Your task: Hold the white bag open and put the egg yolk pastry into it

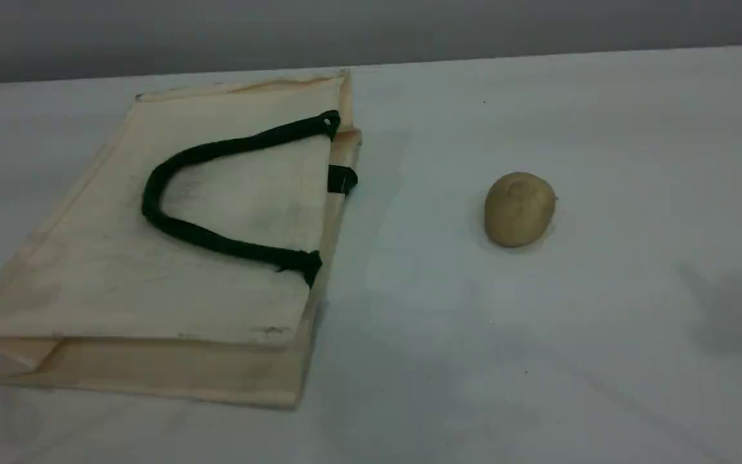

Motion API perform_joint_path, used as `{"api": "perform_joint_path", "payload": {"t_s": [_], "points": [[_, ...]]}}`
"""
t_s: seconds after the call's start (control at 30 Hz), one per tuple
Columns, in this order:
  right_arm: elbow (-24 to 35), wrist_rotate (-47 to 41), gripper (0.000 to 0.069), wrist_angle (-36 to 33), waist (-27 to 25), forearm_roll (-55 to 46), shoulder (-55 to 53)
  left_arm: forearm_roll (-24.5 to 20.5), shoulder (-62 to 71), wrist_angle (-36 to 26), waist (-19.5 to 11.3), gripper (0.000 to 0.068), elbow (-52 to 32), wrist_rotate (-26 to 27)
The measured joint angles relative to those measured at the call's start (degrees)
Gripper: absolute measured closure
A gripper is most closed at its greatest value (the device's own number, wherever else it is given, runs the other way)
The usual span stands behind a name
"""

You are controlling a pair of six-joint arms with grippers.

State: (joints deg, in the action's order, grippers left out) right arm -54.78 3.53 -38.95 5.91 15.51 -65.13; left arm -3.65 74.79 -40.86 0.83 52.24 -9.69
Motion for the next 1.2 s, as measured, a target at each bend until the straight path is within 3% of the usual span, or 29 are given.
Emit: {"api": "perform_joint_path", "payload": {"t_s": [0.2,0.47,0.9,1.2], "points": [[0.00,0.00,0.0136,3.17,0.00,0.00,-4.32,1.10,8.35,5.40,0.00,0.0157,1.07,0.11],[0.00,0.00,0.0136,5.00,0.00,1.16,-7.92,5.27,20.33,5.38,0.56,0.0157,8.30,2.91],[-0.06,0.10,0.0136,5.17,0.00,1.15,-8.89,6.85,38.37,5.01,9.78,0.0157,22.20,2.09],[-0.06,0.00,0.0136,5.29,0.00,1.15,-8.89,6.85,44.73,3.28,10.35,0.0157,22.35,0.30]]}}
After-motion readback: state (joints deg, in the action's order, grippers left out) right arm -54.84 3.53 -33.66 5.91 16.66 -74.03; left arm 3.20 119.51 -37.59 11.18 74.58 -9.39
